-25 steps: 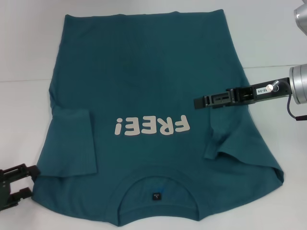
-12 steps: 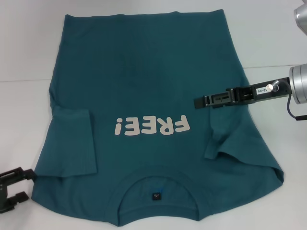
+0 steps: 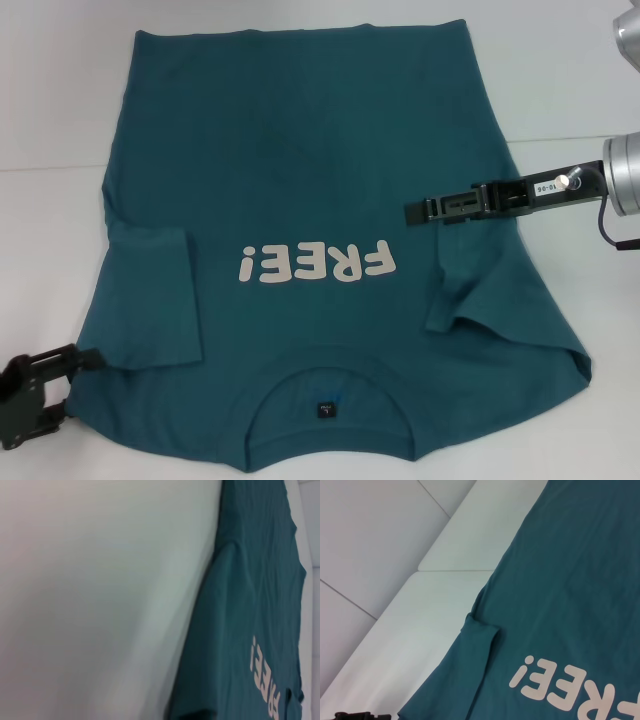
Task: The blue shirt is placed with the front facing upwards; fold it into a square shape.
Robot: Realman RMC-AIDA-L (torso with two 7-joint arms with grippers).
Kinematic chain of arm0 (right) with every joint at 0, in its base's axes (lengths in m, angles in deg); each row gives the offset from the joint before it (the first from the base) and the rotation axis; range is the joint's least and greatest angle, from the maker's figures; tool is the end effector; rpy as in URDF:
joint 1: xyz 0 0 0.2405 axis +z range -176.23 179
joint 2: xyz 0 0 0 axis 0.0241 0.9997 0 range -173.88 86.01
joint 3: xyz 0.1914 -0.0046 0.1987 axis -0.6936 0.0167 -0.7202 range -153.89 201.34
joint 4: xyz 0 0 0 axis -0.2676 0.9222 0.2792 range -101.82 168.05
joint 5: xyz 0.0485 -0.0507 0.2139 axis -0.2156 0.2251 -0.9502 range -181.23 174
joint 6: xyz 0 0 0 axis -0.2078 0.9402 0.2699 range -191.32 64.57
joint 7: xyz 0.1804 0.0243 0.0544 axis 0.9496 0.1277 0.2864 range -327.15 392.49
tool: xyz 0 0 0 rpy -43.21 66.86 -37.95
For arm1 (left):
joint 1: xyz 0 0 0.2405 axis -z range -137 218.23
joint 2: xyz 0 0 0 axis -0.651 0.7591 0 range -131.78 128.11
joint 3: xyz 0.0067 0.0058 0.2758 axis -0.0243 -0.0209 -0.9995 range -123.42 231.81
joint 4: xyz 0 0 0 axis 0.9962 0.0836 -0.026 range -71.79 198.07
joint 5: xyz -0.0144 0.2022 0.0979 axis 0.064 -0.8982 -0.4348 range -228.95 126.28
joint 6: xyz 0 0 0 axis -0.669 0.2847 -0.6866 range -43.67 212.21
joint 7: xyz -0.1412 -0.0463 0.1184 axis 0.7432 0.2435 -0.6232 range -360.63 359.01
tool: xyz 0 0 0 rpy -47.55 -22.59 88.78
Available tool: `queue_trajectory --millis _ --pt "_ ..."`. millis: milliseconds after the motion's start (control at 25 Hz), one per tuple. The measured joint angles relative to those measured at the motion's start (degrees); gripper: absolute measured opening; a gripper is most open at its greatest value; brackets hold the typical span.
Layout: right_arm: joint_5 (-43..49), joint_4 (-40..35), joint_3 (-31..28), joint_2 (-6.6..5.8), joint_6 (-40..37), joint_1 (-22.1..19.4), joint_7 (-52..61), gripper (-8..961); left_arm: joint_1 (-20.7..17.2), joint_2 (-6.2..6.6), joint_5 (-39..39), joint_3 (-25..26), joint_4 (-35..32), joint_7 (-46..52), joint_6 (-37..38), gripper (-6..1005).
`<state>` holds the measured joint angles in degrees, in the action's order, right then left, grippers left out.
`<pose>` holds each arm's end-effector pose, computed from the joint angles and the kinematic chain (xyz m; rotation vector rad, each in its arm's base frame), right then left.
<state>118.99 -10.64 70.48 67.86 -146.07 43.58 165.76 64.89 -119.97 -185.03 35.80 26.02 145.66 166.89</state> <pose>0.2274 0.4503 0.0008 -2.4899 1.4322 0.4461 -0.3863 0.3323 -0.0192 -1.5829 -2.3080 -0.7621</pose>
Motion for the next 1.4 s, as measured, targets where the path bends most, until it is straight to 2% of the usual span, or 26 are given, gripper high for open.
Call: queue_trajectory --millis 360,840,920,1120,1360,1400 --pt "0.0 0.0 0.0 0.00 -0.3 0.0 0.0 870 1.6 0.10 0.3 -1.9 0.5 0.5 -1.5 731" --pt "-0.2 0.0 0.0 0.01 -0.4 -0.1 0.1 863 1.8 0.30 0.6 -2.0 0.4 -3.2 1.5 727" --pt "-0.2 0.1 0.0 0.00 -0.4 -0.1 0.0 862 1.8 0.32 0.4 -2.1 0.4 -5.0 1.4 518" --pt "-0.3 0.2 0.0 0.00 -0.4 -0.1 0.1 859 1.7 0.39 1.7 -1.6 1.2 -8.7 1.5 294" --pt "-0.4 0.4 0.0 0.10 -0.5 -0.1 0.0 855 2.8 1.07 3.6 -1.3 2.8 -12.1 3.9 87" --pt "-0.4 0.4 0.0 0.12 -0.4 -0.1 0.0 855 3.0 1.21 4.3 -1.2 3.3 -12.8 4.7 81"
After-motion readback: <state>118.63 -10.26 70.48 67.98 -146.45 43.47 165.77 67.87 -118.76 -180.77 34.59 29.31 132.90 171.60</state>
